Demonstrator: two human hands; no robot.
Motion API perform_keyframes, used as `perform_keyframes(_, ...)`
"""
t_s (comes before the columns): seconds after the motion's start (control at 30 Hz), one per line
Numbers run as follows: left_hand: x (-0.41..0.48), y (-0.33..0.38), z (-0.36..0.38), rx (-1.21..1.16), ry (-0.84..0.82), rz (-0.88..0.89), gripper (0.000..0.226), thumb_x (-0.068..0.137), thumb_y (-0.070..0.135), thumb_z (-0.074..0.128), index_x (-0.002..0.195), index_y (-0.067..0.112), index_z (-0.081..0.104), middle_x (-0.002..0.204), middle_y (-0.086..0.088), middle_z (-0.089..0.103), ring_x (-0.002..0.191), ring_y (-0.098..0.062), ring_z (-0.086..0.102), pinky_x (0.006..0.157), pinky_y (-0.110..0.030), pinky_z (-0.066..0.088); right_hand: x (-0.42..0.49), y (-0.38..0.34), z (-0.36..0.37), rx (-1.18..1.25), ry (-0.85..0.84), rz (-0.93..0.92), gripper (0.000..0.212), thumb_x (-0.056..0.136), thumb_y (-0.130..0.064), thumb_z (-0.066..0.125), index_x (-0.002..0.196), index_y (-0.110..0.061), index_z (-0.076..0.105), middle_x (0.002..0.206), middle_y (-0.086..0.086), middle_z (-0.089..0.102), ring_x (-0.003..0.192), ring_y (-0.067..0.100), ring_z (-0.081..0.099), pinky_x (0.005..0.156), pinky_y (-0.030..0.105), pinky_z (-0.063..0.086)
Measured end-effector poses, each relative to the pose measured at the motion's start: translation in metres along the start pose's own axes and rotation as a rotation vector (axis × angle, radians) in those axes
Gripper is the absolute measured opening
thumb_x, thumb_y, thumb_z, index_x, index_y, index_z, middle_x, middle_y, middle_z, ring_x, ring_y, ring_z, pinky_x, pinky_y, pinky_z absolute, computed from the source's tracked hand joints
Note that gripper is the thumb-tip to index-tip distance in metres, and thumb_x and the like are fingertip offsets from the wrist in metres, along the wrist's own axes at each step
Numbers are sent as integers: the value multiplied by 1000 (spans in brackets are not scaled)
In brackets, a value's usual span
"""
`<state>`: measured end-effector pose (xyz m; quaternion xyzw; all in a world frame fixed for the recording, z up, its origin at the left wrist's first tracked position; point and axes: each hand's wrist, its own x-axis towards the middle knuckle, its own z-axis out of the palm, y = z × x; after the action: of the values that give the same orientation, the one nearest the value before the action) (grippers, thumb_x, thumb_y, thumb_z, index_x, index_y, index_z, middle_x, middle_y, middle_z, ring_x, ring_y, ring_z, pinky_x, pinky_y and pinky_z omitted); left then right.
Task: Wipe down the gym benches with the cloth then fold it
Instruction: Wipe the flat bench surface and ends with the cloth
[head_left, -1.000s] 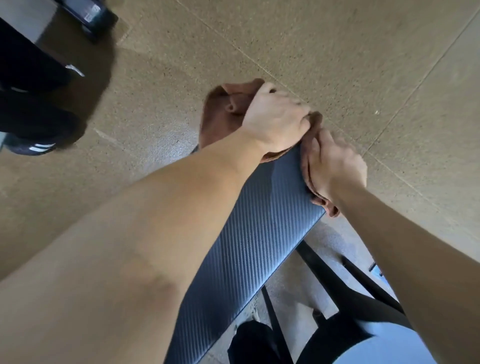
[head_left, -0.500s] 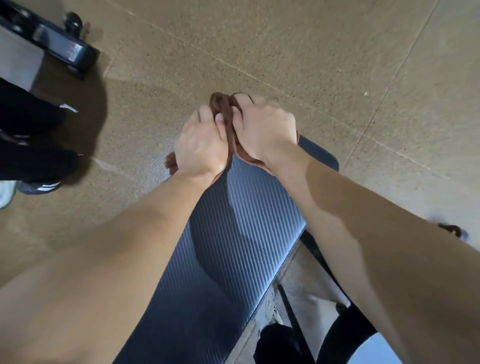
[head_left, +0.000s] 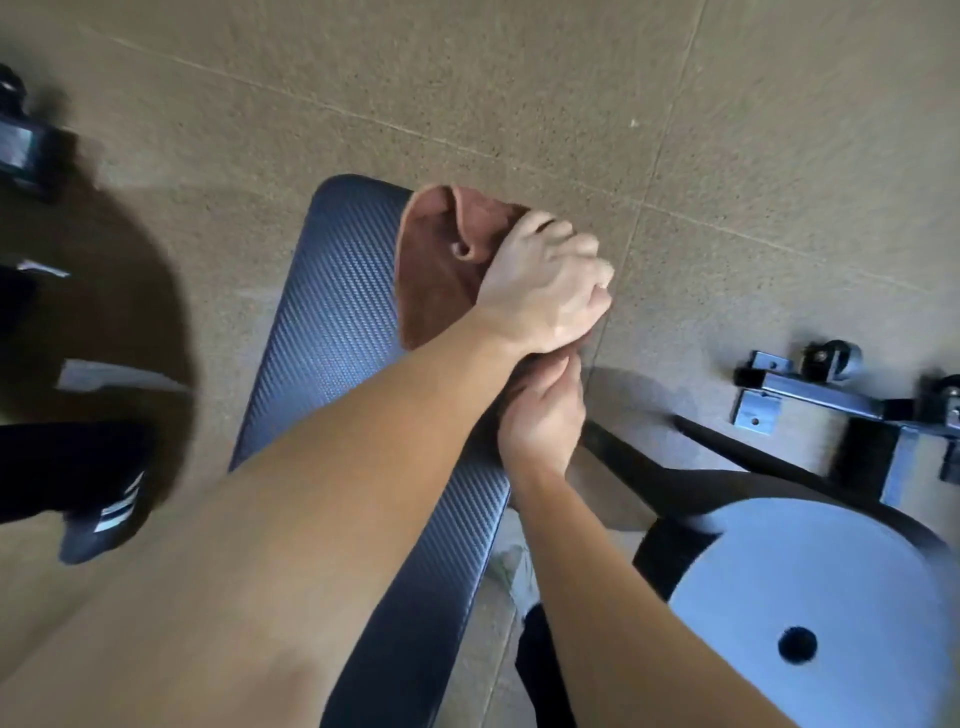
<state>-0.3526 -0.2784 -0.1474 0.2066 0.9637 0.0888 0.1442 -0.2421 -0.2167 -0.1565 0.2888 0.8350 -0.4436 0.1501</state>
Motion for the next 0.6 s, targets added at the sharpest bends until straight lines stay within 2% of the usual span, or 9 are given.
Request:
perform_keyframes(0.07,-29,-9,10,27,87,126,31,94,35,44,106,29,72,130,3,61,133,-23,46,120,-43,18,-25,8,8,71,10,-15,53,104,-40,23,155,-30,30,153,1,46,137,20,45,109,34,37)
perform_keyframes(0.13,-56,-20,16,65,102,193,39,99,38,40,133,30,59,157,0,38,148,-23,26,123,-45,13,-35,12,6,64,-8,-23,52,106,-36,27,158,-29,24,155,2,42,139,18,42,108,26,32)
perform_keyframes(0.23,-63,-35,16,73,117,38,60,100,44,36,156,25,28,166,-2,18,152,-21,16,123,-44,15,-12,5,0,24,-67,-68,51,108,-31,30,158,-22,25,157,8,37,142,21,37,101,14,22)
perform_keyframes(0.3,-43,-41,12,87,126,-120,60,100,46,33,155,22,30,163,0,28,151,-20,22,122,-44,17,24,-10,4,47,-63,-76,52,108,-36,29,157,-21,27,158,6,38,142,21,37,106,16,24)
perform_keyframes(0.33,-31,-41,9,85,117,-164,56,100,46,30,151,24,38,157,2,39,147,-20,30,121,-44,20,43,-19,7,73,-50,-57,51,107,-39,29,156,-23,30,156,5,41,141,22,41,111,24,28)
perform_keyframes(0.4,-11,-39,3,78,84,-187,50,101,45,26,137,28,55,140,5,58,134,-21,46,114,-44,27,65,-28,11,95,-25,-43,50,106,-42,28,152,-24,35,151,5,48,137,25,46,111,36,36)
perform_keyframes(0.43,-8,-38,2,77,85,-189,48,101,45,25,131,28,58,134,5,62,128,-22,50,111,-45,30,66,-28,12,95,-25,-58,50,106,-41,28,153,-25,35,150,4,49,137,24,46,110,35,36)
perform_keyframes(0.5,-19,-37,9,75,143,-165,48,101,44,24,136,30,53,139,4,57,131,-23,47,114,-45,27,54,-18,14,120,-44,-89,51,107,-39,28,156,-26,29,153,3,46,139,22,44,111,32,34)
perform_keyframes(0.6,-71,-23,22,70,171,-76,53,102,41,25,155,32,27,164,1,24,151,-21,21,122,-46,13,10,9,13,134,-42,-104,54,106,-42,29,158,-27,24,156,1,42,141,17,42,115,33,34)
